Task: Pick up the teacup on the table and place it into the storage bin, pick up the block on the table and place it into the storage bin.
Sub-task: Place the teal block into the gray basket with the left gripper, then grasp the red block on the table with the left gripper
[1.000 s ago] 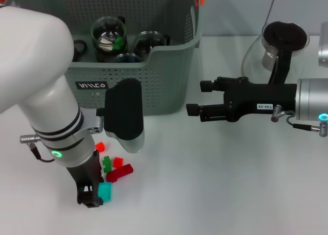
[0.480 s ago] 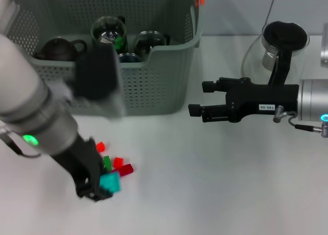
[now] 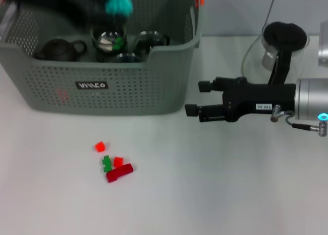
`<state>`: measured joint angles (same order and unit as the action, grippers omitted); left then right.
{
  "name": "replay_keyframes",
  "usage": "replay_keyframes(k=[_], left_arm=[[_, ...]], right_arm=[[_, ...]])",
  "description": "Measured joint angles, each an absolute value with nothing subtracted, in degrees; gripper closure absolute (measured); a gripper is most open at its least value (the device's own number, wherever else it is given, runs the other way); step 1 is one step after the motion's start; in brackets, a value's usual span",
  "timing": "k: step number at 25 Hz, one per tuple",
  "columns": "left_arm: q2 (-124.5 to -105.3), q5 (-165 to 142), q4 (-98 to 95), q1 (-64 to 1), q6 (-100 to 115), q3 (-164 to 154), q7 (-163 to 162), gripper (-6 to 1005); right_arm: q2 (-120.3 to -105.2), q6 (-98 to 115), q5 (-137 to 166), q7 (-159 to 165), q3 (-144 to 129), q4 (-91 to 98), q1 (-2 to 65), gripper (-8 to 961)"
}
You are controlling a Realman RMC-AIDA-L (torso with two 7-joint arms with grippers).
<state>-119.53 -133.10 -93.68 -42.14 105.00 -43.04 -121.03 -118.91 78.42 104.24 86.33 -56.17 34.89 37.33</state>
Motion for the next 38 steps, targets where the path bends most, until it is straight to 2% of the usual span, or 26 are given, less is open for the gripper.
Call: replay_keyframes(k=[1,7,10,12,14,21,26,27,29,31,33,38], left_arm=[[-117.83,-133.5,-89.5,-43.6,100.6,-42.9,-121.2,602],[-110.89,-134.0,-65.0,-50.1,84.6,-43.1,-121.4,602],[-109.11,-134.2,-56.3,-52.2,77.9,-43.2,-121.2,602],[-108.95,-135.2,-53.7,-52.8,74.7,-43.2,-121.1,602],[-109.24,-136.0,-53.4,-53.0,72.8,-43.3,-121.1,602],[-110.73,-135.8,-61.0,-50.8,76.4,-43.1,-122.8,368],[-114.18,-130.2,-78.7,-44.9,93.0,-43.2,-121.8,241],[-114.18,-130.2,-78.7,-44.9,93.0,-43.2,-121.8,215],[-116.72,-127.1,-88.2,-40.5,103.1,-44.4,-116.6,167],[-118.37,-127.2,-93.1,-37.5,108.1,-46.4,-112.5,122],[-119.25,-128.5,-95.7,-35.0,109.9,-49.5,-110.3,76],[-120.55,-135.6,-96.6,-30.0,109.5,-59.1,-108.5,79]], right_arm=[[-118.97,78.4,104.3,86.3,-56.2,34.9,37.4,39],[-119.18,78.1,104.5,86.3,-56.2,34.9,37.4,38],[-119.13,78.3,104.5,86.3,-56.2,34.9,37.4,38],[-119.11,78.3,104.4,86.3,-56.2,34.9,37.5,38],[-119.09,78.3,104.4,86.3,-56.2,34.9,37.5,38],[-118.99,78.1,104.5,86.3,-56.2,34.9,37.5,38],[-118.8,78.4,104.4,86.4,-56.2,34.9,37.3,39],[-118.78,78.4,104.3,86.5,-56.2,34.9,37.2,39],[-118.74,78.1,104.3,86.5,-56.2,34.9,37.1,39],[-118.74,78.0,104.3,86.5,-56.2,34.9,37.1,39],[-118.73,78.0,104.2,86.6,-56.2,34.9,37.2,39],[-118.74,77.8,104.2,86.7,-56.2,34.9,37.1,39]])
